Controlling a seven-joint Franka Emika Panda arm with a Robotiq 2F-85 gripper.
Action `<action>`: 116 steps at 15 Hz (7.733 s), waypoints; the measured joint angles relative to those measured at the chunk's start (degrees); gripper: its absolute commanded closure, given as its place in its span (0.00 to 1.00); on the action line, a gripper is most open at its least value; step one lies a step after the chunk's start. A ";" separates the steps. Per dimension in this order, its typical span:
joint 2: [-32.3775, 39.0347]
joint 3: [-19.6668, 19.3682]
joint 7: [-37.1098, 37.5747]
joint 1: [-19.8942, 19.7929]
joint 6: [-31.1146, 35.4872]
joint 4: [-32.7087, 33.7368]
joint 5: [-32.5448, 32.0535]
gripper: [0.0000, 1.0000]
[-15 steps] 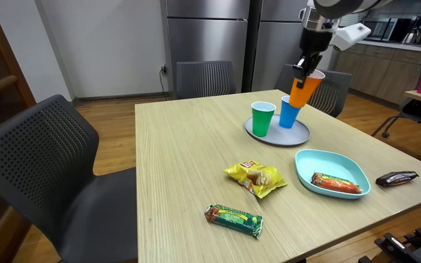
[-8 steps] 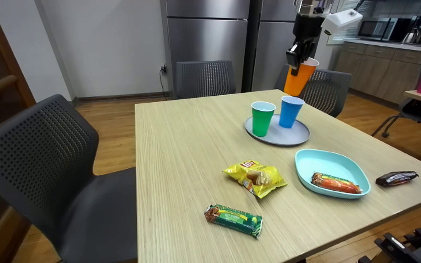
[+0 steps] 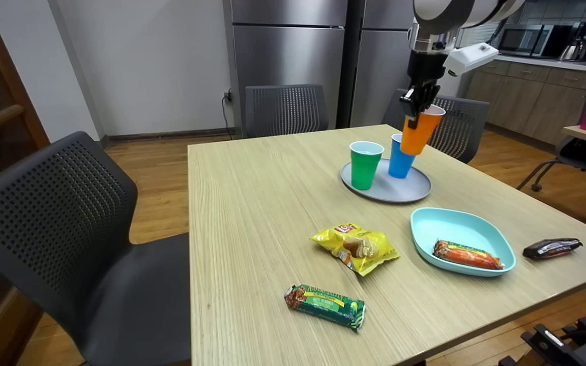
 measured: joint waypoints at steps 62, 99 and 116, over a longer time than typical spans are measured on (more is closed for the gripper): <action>8.65 0.64 -0.19 -0.32 3.44 -0.61 -1.17 0.00; -9.61 0.89 -5.04 -4.97 6.58 -19.13 6.92 0.00; -11.23 0.27 -36.49 -12.04 9.07 -24.55 15.27 0.00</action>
